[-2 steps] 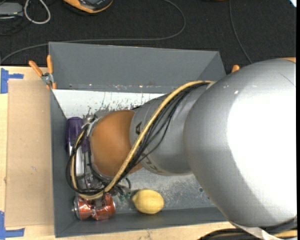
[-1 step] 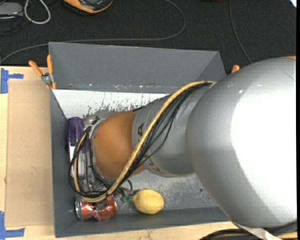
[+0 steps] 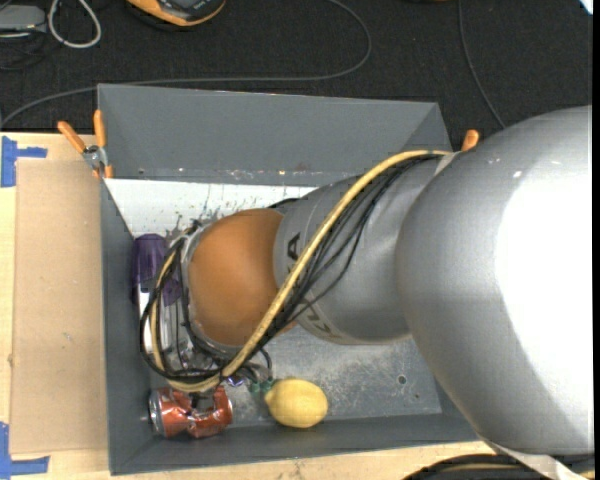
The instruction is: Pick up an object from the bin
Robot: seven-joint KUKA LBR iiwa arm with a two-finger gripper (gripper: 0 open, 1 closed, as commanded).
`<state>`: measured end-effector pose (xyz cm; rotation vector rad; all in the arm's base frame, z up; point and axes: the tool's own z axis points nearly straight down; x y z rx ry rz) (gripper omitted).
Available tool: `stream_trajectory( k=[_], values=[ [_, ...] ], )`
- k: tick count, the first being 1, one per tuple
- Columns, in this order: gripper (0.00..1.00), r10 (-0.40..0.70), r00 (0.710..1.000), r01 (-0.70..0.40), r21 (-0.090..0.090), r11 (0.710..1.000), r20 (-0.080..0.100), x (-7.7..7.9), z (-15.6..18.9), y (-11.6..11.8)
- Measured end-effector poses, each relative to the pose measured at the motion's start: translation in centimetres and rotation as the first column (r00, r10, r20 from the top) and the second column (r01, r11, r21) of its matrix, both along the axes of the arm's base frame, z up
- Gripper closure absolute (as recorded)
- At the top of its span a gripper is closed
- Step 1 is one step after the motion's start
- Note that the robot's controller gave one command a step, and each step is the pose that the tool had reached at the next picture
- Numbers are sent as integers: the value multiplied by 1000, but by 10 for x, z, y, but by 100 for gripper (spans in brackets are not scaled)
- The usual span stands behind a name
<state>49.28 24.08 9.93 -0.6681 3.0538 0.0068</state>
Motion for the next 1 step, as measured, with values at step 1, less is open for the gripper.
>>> stream_trajectory(
  k=[1],
  values=[
    [0,95,995,-95,-1,995,2,2,-15,-10]
  ],
)
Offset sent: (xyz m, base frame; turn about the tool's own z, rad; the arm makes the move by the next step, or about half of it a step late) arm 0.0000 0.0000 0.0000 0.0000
